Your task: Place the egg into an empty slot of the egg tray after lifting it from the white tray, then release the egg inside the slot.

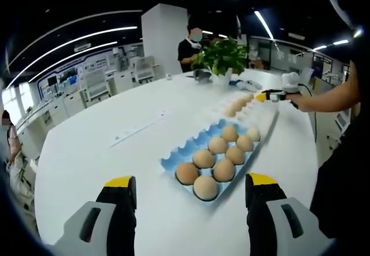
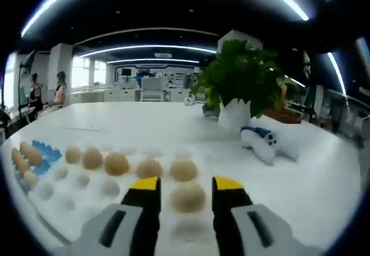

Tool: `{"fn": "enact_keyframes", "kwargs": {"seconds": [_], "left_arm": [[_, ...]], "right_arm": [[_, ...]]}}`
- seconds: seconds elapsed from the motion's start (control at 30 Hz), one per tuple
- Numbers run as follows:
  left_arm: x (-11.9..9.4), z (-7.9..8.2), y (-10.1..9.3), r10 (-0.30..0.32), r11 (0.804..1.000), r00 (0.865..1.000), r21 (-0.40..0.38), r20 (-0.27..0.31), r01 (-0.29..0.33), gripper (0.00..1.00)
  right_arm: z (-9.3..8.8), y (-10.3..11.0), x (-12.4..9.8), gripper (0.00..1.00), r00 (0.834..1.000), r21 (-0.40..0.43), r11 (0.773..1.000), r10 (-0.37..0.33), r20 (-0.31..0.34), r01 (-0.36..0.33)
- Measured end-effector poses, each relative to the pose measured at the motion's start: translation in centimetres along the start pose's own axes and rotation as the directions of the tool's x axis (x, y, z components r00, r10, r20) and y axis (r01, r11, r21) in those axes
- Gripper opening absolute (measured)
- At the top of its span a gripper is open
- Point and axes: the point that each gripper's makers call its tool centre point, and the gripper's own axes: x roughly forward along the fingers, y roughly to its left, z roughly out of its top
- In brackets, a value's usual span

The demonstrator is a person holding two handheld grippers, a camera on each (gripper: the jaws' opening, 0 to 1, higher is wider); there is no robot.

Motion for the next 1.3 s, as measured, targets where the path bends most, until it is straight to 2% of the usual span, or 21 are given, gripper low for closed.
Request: {"fn": "enact_keyframes", "kwargs": {"seconds": [0.07, 0.17, 0.2, 0.27, 0.4, 0.7, 0.97, 1.13, 1.3], "left_arm": [[-0.1, 0.0, 0.1, 0.002, 1.0, 1.0, 0.001, -0.001, -0.002, 0.78], [-0.1, 0.0, 0.1, 0.004, 1.0, 1.0, 0.0, -0.004, -0.004, 0.78], [-0.1, 0.0, 0.1, 0.004, 1.0, 1.0, 0.0, -0.004, -0.004, 0.78], [-0.1, 0.0, 0.0, 0.003, 1.0, 1.0, 0.002, -0.005, -0.003, 0.78], [-0.1, -0.1, 0.1, 0.005, 1.0, 1.0, -0.002, -0.008, -0.005, 0.78], [0.2, -0.4, -0.2, 0.013, 1.0, 1.0, -0.008, -0.027, -0.013, 0.8], [0.3, 0.0, -0.9, 0.037, 0.998, 0.999, -0.05, -0.002, -0.037, 0.81], [0.5, -0.3, -0.8, 0.066, 0.993, 0.998, -0.099, 0.013, -0.064, 0.81], [0.3, -0.3, -1.3, 0.066, 0.995, 0.998, -0.078, 0.021, -0.064, 0.81]], "right_arm": [[-0.6, -0.1, 0.4, 0.35, 1.0, 0.016, 1.0, 0.005, -0.021, -0.005], [-1.7, 0.3, 1.3, 0.34, 0.998, -0.012, 0.999, 0.03, -0.057, -0.031], [-1.4, 0.4, 1.4, 0.33, 0.999, 0.01, 0.999, 0.042, -0.029, -0.041], [-1.4, 0.3, 1.6, 0.33, 0.999, 0.054, 0.998, 0.038, -0.033, -0.036], [-1.2, 0.5, 1.8, 0.28, 0.998, 0.041, 0.998, 0.051, -0.038, -0.05], [-1.3, 0.6, 1.6, 0.27, 0.998, 0.045, 0.998, 0.051, -0.049, -0.049], [-1.1, 0.6, 1.2, 0.26, 0.998, 0.038, 0.998, 0.057, -0.039, -0.056], [-0.1, 0.3, 0.3, 0.26, 0.998, 0.098, 0.993, 0.059, 0.011, -0.06], [1.4, 1.5, -0.6, 0.26, 0.995, 0.042, 0.994, 0.096, 0.034, -0.098]]}}
